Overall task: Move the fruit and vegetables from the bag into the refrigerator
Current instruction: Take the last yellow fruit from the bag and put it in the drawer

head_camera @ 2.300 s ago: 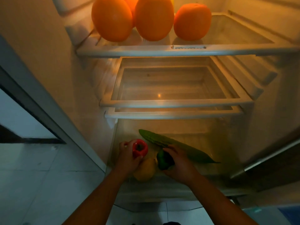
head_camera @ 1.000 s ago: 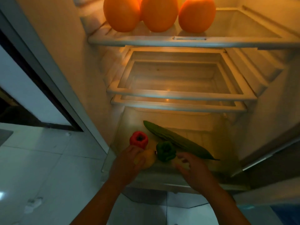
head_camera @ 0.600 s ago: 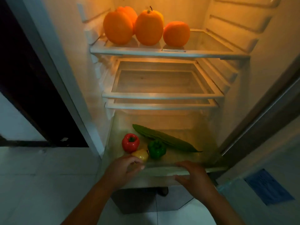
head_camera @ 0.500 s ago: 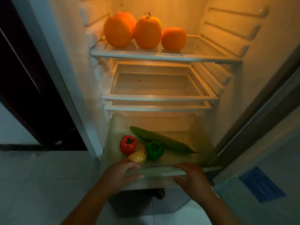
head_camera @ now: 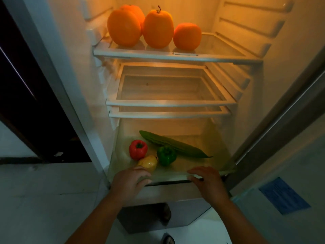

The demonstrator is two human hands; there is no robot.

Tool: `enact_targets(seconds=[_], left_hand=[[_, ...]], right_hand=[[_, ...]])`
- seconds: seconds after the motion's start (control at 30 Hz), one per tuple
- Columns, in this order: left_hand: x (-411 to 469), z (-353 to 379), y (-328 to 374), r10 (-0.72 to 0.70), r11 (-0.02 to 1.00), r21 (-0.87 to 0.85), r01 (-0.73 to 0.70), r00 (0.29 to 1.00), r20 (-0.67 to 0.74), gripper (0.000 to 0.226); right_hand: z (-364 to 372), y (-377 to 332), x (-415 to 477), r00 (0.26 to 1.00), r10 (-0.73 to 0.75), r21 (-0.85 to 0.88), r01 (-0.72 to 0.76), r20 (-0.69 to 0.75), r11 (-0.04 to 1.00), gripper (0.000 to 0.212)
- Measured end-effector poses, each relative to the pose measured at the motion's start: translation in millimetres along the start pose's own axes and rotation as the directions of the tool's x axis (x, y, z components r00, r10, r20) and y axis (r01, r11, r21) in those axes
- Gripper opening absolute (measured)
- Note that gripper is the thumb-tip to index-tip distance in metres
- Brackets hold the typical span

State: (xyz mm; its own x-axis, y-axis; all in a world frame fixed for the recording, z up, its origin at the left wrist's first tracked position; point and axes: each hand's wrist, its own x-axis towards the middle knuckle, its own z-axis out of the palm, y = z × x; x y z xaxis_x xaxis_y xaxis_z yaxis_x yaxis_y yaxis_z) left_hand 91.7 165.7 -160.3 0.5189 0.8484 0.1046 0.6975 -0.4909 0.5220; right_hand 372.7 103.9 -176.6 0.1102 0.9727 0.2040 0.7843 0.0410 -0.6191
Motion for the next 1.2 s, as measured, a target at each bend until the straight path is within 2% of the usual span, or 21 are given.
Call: enact_targets(seconds=[0.2, 0.4, 0.7, 0.87, 0.97, 1.07, 1.2], left_hand=[[28.2, 1.5, -9.1, 0.017, 1.000, 0.013, -0.016, 0.997, -0.069, 0.041], [57.0, 2.0, -21.8, -0.037, 0.997, 0.065, 0.046, 0.991, -0.130, 0.042], [92.4, -1.2, -39.2, -0.026, 0.998, 0.054, 0.033, 0.991, -0.130, 0.048], [100.1, -3.8, -38.2, -0.052, 0.998, 0.035, 0.058, 0.985, -0.165, 0.036], [96.3, -3.6, -35.5, -0.055, 0.998, 0.020, 0.059, 0.982, -0.181, 0.019], [82.9, 1.1, -37.7, -0.075, 0.993, 0.073, 0.093, 0.973, -0.218, 0.032], [59.8, 14.1, -46.8, -0.040, 0.968, 0.232, 0.095, 0.973, -0.228, 0.052]], right_hand=[[8.8, 11.9, 34.9, 0.991, -0.106, 0.018, 0.108, -0.078, 0.994, 0.017], [21.2, 29.3, 73.5, 0.975, -0.193, -0.074, 0.185, -0.113, 0.980, 0.018], [27.6, 32.9, 113.1, 0.917, -0.311, -0.098, 0.295, -0.249, 0.950, 0.052], [30.9, 39.5, 121.9, 0.924, -0.320, -0.153, 0.293, -0.207, 0.944, 0.045], [33.5, 41.5, 116.9, 0.926, -0.317, -0.166, 0.286, -0.204, 0.944, 0.043], [30.9, 34.5, 107.8, 0.918, -0.314, -0.138, 0.288, -0.242, 0.948, 0.045], [30.7, 32.3, 92.5, 0.938, -0.296, -0.113, 0.279, -0.181, 0.953, 0.050]])
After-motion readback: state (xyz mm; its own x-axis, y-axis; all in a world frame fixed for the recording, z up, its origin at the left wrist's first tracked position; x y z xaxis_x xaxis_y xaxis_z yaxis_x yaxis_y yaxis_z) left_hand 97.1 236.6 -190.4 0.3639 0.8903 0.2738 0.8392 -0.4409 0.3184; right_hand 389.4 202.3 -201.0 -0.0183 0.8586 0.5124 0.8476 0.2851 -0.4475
